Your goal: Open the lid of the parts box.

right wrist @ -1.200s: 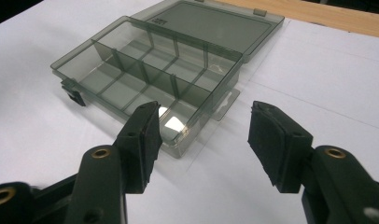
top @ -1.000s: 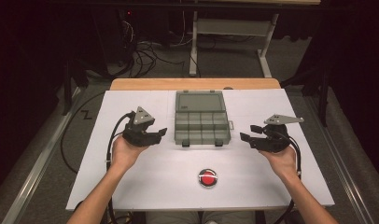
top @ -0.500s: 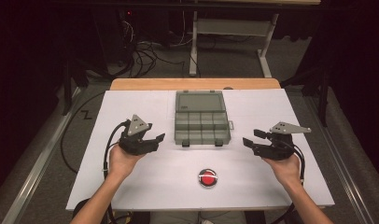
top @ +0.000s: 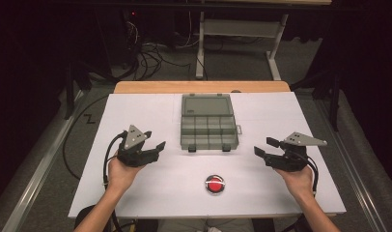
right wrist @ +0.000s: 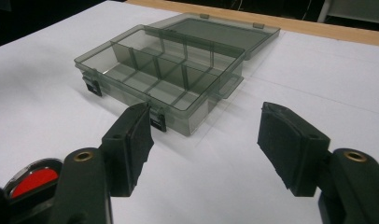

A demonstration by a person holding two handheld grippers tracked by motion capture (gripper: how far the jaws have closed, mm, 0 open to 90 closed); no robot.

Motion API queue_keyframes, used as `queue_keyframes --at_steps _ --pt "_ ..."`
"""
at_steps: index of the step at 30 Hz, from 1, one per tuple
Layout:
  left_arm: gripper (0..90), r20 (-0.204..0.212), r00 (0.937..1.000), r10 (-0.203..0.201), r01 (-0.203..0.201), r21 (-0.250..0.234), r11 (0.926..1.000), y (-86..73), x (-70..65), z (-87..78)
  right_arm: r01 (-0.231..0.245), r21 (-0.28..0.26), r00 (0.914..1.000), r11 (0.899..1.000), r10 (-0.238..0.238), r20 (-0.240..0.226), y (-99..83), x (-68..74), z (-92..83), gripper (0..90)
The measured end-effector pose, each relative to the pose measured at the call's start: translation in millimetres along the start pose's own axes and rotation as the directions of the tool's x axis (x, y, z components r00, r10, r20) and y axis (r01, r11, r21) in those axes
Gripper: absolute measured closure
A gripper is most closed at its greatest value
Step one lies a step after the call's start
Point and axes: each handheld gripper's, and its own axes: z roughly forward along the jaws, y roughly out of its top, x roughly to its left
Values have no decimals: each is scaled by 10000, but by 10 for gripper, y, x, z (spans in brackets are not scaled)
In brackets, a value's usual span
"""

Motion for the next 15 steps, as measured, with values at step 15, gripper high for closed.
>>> queue_keyframes --at_steps 15 --pt "371 41 9999 -122 124 -427 9990 -182 -71 -82 0 -684 9996 9977 20 294 -184 21 -98 307"
